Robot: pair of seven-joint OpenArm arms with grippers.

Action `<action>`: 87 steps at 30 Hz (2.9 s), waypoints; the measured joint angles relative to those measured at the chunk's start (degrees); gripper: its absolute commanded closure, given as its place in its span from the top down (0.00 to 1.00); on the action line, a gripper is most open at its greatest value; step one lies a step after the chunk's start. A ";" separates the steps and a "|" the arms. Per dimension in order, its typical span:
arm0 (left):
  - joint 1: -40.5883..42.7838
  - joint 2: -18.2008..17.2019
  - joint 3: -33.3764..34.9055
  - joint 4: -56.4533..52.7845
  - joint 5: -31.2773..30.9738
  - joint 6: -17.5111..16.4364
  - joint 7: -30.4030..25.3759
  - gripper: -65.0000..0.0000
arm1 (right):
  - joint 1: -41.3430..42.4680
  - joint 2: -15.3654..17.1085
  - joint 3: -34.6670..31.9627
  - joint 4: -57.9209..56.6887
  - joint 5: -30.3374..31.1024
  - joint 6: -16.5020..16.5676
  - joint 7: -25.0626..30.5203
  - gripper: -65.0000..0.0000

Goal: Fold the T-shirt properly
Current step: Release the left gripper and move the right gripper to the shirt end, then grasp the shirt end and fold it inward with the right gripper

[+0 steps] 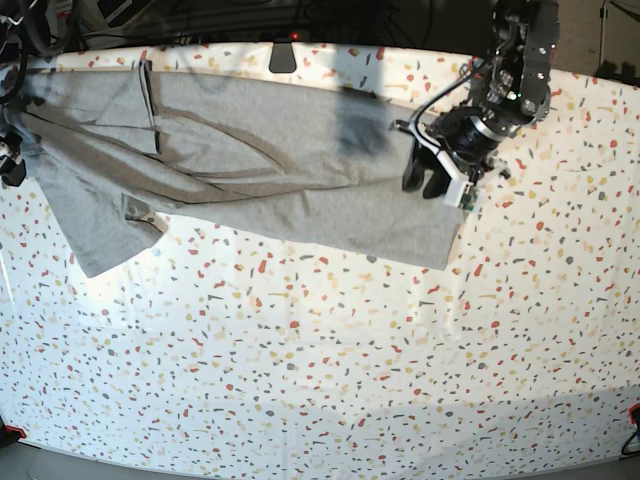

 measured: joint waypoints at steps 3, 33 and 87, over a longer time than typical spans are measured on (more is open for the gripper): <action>-2.91 -0.17 -0.26 -4.70 2.62 -1.18 -2.03 0.29 | 0.00 -0.04 -0.02 0.00 0.37 0.00 0.00 0.51; 1.11 -15.30 -2.56 -6.64 0.44 9.51 -6.43 0.29 | 29.55 -1.29 -41.03 -14.23 -13.20 -2.51 -0.68 0.51; 4.24 -15.52 -6.78 -6.64 -0.13 10.67 -8.04 0.29 | 41.18 -8.24 -54.51 -9.05 -8.81 0.02 -16.48 0.00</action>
